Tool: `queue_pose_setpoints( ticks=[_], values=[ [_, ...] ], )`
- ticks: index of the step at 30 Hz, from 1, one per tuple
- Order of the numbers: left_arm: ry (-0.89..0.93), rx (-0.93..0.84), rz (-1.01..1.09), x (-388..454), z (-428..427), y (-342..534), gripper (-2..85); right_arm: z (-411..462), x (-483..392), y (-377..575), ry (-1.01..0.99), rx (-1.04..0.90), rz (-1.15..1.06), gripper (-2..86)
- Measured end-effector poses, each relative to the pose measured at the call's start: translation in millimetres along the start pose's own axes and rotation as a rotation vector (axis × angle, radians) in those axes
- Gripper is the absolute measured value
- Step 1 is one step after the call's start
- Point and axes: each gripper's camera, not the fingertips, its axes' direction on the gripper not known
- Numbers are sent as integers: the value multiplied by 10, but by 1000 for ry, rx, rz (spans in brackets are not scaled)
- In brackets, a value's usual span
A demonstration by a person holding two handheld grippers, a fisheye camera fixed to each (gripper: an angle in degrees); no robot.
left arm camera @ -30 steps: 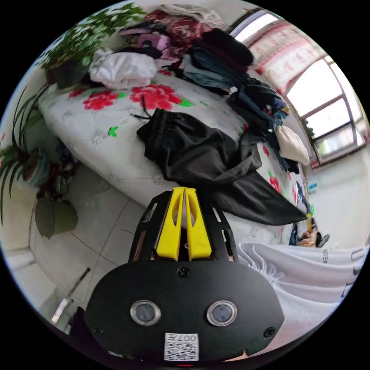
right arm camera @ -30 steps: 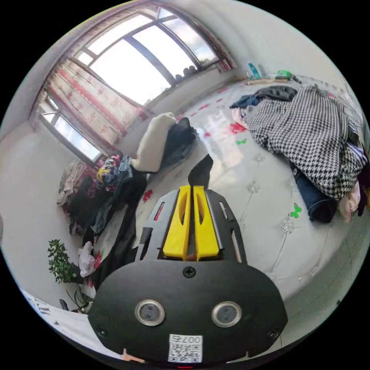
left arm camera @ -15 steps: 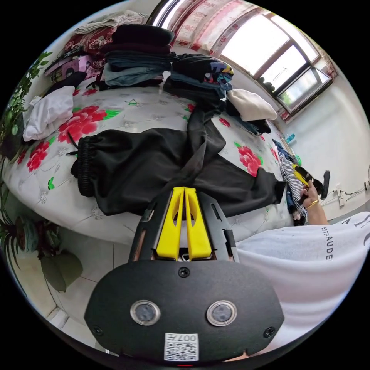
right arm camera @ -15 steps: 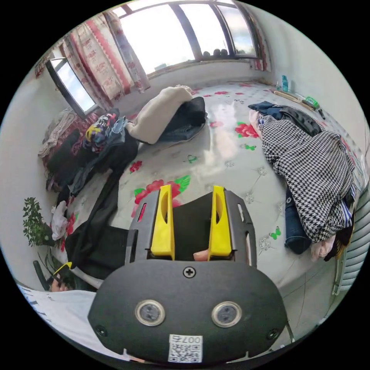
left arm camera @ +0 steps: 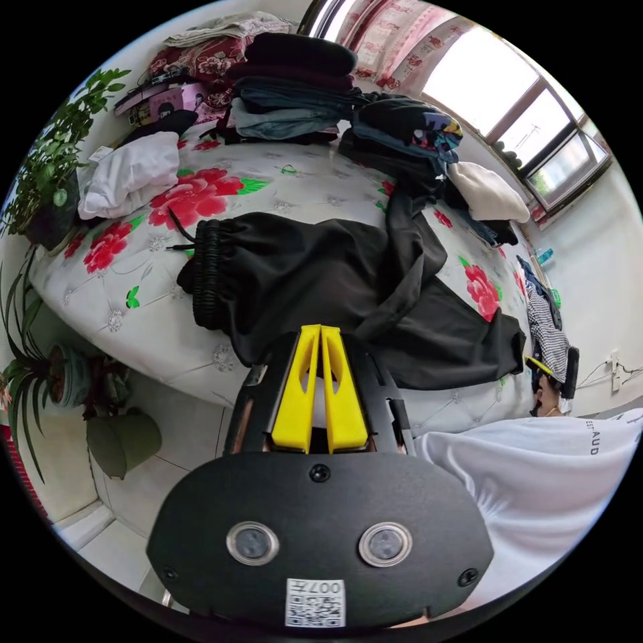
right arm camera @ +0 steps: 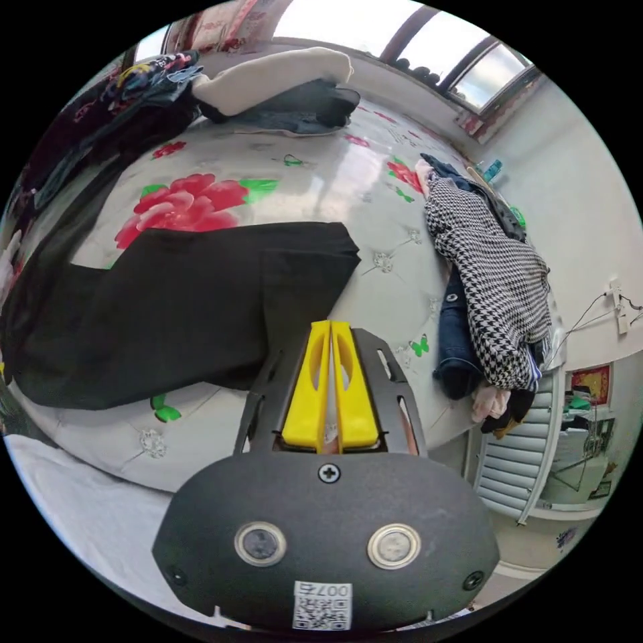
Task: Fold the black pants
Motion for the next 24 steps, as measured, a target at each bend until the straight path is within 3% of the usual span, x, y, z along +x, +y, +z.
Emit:
queue_pose_setpoints(
  ticks=[3, 6, 10, 17, 22, 24],
  values=[
    [-18, -29, -18, -82, 102, -8, -10, -253, 474, 134, -82, 97, 80, 9],
    [-12, -28, -35, -126, 144, -3, -10, -528, 982, 266, -288, 225, 147, 20],
    [-17, 2, -43, -122, 118, 11, -10, -512, 759, 163, -480, 204, 31, 63],
    [-30, -44, -17, -126, 296, -75, -10, 70, 209, -99, -222, -19, -18, 16],
    [-72, -106, 33, -47, 529, -131, -10, -627, 1190, 121, -390, 243, 128, 1],
    [-41, -94, 33, -11, 555, -127, -10, -614, 1493, 271, -476, 244, 204, 1]
  ],
)
